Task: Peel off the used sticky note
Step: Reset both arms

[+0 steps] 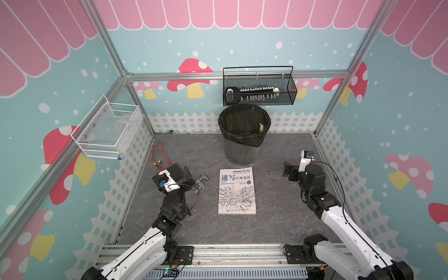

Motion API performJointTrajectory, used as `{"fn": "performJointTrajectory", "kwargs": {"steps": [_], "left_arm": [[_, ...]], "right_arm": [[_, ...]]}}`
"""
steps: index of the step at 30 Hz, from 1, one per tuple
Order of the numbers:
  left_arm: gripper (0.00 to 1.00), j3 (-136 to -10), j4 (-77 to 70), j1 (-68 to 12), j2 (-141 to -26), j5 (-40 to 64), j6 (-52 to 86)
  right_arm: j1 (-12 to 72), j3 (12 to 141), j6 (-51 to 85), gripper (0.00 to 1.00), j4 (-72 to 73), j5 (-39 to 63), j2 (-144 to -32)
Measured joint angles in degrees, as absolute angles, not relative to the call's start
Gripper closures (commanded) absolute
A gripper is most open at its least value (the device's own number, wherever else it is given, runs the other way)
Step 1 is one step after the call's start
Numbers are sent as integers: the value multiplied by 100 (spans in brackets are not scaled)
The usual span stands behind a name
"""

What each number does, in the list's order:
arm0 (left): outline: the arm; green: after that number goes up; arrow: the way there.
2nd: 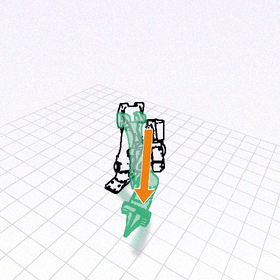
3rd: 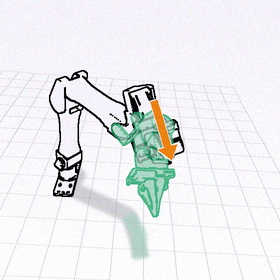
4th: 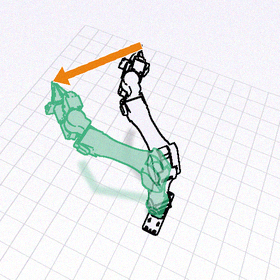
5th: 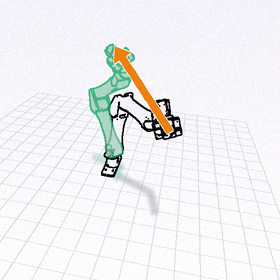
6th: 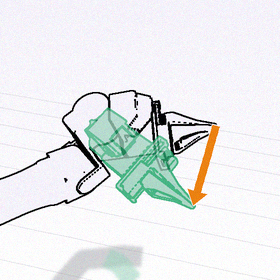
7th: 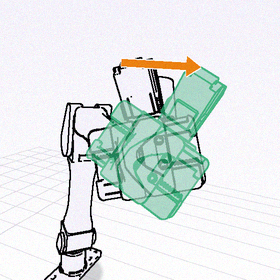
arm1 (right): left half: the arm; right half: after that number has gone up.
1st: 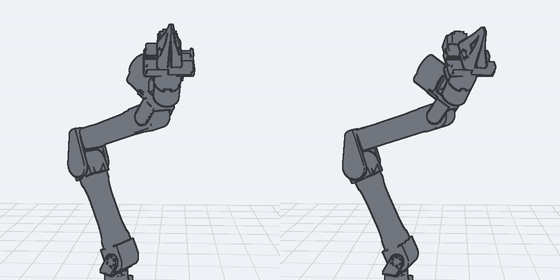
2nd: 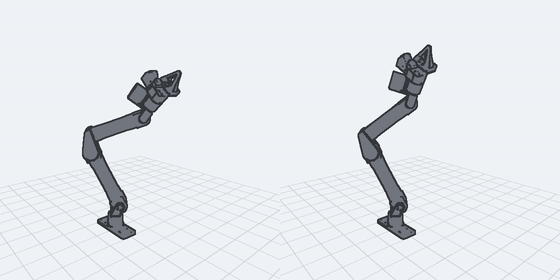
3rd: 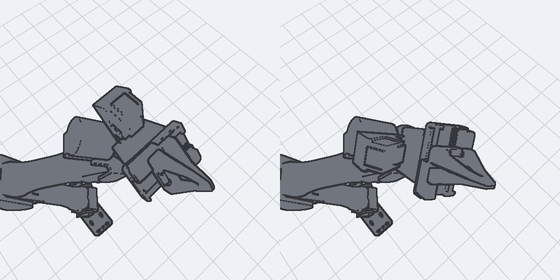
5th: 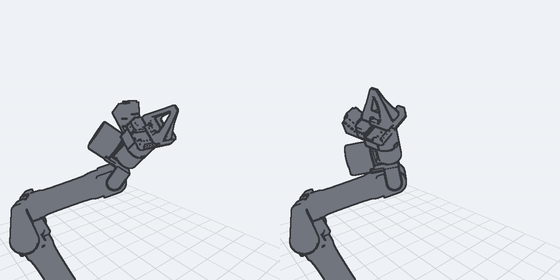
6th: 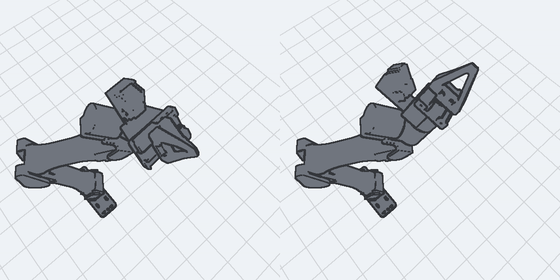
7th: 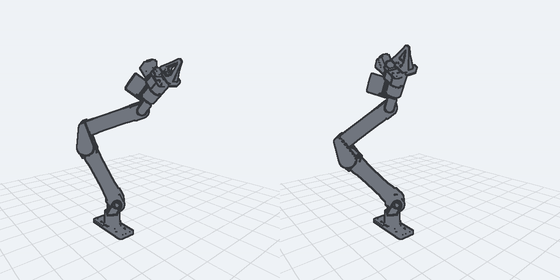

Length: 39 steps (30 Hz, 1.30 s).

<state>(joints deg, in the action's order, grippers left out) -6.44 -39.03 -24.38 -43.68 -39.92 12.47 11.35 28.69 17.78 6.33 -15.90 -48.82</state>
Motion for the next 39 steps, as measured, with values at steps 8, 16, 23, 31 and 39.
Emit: {"fn": "performJointTrajectory", "kwargs": {"steps": [8, 16, 23, 31, 39], "left_arm": [[1, -266, -5920, -1518, -5704, -3142, 655], [1, -467, -7767, -1278, -8093, -2401, 169], [1, -915, -7981, -762, -8700, -1529, 141], [1, -1251, -7481, -414, -8764, -655, 316], [1, -1251, -7437, -412, -8766, -467, 346]], "right_arm": [[873, 49, 644, 1, 4110, -2211, -5201], [440, 158, 228, 1, 6984, -1752, -7448], [56, 1221, 145, 1, 7319, -799, -8707], [30, 1236, 108, 1, 7369, -464, -8705], [30, 1236, 89, 1, 7369, -403, -8702]]}}
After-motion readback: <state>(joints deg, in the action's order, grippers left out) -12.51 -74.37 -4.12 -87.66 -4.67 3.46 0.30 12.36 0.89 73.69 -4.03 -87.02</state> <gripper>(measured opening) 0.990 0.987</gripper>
